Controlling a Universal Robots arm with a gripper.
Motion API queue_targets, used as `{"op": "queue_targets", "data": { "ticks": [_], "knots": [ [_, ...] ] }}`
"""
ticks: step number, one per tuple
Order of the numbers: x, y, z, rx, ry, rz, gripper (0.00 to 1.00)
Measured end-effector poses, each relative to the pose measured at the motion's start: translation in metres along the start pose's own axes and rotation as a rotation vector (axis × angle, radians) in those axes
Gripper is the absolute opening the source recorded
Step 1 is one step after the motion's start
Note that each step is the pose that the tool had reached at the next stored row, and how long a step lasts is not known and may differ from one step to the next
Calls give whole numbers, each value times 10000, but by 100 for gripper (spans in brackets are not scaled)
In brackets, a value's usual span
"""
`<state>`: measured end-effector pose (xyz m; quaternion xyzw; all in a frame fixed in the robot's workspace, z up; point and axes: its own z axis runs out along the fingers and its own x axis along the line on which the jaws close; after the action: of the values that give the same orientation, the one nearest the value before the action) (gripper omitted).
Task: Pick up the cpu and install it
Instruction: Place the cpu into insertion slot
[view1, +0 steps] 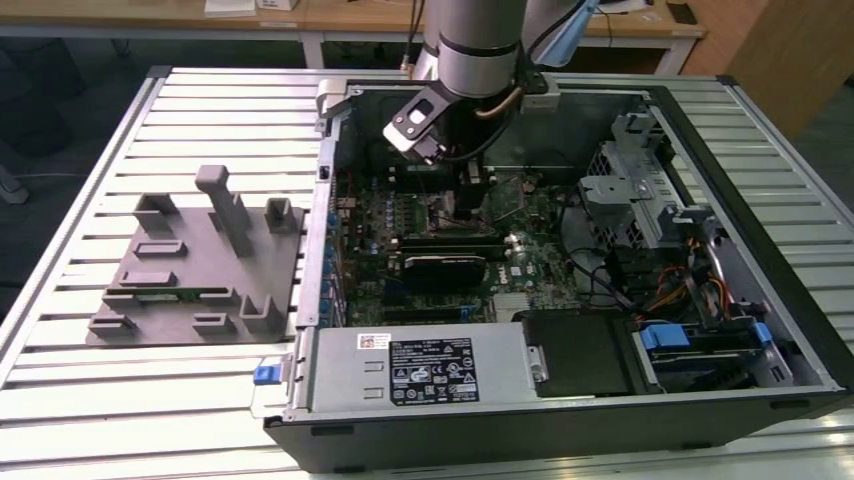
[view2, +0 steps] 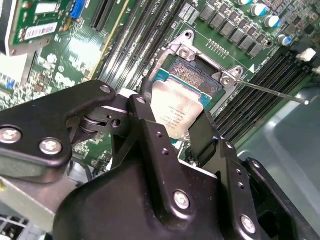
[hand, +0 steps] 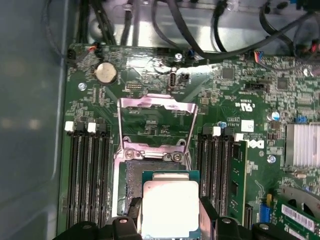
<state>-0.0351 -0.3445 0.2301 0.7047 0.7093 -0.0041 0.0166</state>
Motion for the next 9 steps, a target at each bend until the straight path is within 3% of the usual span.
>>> {"op": "queue_targets", "data": {
  "ticks": [9],
  "knots": [
    [41,-3,54,0,0,69,54]
  ]
}}
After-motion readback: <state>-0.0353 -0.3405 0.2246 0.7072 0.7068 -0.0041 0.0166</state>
